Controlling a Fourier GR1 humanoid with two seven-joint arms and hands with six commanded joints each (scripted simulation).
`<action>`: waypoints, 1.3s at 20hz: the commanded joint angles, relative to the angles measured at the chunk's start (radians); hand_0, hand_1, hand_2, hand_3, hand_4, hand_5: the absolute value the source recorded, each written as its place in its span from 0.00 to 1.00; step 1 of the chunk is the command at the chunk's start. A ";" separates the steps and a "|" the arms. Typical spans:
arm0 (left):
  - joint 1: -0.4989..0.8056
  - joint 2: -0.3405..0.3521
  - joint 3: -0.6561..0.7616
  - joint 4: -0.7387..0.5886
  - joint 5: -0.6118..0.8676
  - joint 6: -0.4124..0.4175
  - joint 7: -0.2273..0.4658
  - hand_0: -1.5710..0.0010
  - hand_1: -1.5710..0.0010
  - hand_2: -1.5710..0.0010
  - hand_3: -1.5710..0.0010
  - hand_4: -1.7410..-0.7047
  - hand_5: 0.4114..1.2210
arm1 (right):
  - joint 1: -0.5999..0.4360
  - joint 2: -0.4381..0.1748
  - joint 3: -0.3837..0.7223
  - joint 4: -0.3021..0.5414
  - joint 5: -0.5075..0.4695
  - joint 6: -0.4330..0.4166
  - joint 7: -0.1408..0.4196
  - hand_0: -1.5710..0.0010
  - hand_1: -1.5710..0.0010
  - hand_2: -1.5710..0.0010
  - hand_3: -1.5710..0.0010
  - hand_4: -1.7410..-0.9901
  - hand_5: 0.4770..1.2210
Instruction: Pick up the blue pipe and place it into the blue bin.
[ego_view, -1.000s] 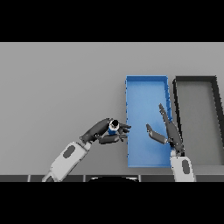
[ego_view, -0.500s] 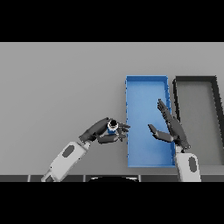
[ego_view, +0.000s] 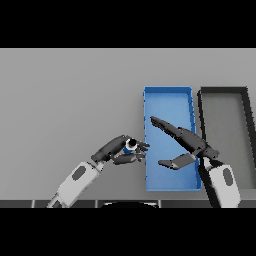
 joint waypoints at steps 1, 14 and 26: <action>-0.004 0.002 0.001 0.007 -0.005 -0.001 0.000 0.00 0.00 0.00 0.08 0.01 1.00 | -0.025 -0.005 0.016 -0.009 -0.008 0.010 0.016 1.00 1.00 1.00 1.00 0.54 0.02; -0.015 -0.003 0.012 0.023 0.002 -0.054 -0.031 0.00 0.00 0.00 0.02 0.22 1.00 | -0.311 0.117 0.183 0.109 0.065 0.059 0.140 1.00 1.00 1.00 1.00 0.70 0.04; -0.013 -0.018 0.018 0.013 -0.045 -0.043 0.011 0.00 0.01 0.00 0.12 0.04 1.00 | -0.457 0.216 0.229 0.240 0.001 0.073 0.133 0.23 0.23 0.22 0.28 0.36 0.37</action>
